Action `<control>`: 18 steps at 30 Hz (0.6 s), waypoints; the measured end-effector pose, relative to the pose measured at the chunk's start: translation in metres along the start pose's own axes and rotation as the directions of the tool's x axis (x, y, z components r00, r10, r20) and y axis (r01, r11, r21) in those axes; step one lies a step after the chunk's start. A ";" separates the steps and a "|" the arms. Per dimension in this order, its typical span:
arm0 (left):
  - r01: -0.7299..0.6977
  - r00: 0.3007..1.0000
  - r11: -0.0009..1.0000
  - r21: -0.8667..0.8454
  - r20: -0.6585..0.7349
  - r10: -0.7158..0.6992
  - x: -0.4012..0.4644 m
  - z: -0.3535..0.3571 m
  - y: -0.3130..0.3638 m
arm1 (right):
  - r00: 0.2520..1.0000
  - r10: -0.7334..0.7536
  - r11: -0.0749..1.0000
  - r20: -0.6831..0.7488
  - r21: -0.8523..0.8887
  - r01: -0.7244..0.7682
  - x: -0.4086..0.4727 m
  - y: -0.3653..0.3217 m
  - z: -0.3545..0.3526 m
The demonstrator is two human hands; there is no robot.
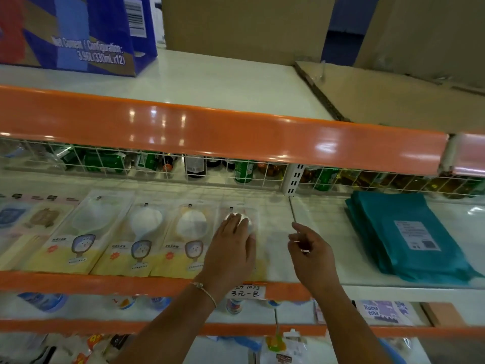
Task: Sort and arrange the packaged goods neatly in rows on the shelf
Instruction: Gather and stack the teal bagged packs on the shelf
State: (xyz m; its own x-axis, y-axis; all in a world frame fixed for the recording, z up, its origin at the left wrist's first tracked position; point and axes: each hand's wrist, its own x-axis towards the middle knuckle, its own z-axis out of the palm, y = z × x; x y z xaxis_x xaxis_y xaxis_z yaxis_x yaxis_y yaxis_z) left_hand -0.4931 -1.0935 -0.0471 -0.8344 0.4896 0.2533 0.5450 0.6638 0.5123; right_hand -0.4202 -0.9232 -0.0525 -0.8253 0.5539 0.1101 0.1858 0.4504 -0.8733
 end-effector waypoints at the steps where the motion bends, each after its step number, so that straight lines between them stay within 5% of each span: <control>1: -0.011 1.000 1.000 -0.004 0.012 0.011 0.006 0.004 0.011 | 1.000 -0.013 1.000 -0.017 -0.011 0.013 0.005 0.001 -0.012; 11: -0.095 0.978 0.974 -0.205 0.163 0.130 0.054 0.084 0.154 | 0.969 -0.017 0.989 -0.247 -0.148 -0.021 0.049 0.057 -0.170; 18: -0.070 0.942 0.985 -0.155 0.316 0.117 0.075 0.146 0.223 | 0.919 0.111 0.923 -0.378 -0.304 -0.237 0.080 0.113 -0.255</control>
State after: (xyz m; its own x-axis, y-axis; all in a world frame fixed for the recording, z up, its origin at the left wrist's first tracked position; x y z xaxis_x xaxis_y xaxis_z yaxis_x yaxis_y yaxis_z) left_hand -0.4226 -0.8264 -0.0332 -0.6958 0.7171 0.0392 0.5827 0.5318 0.6146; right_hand -0.3294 -0.6497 -0.0218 -0.5364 0.8238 0.1833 0.5287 0.4973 -0.6879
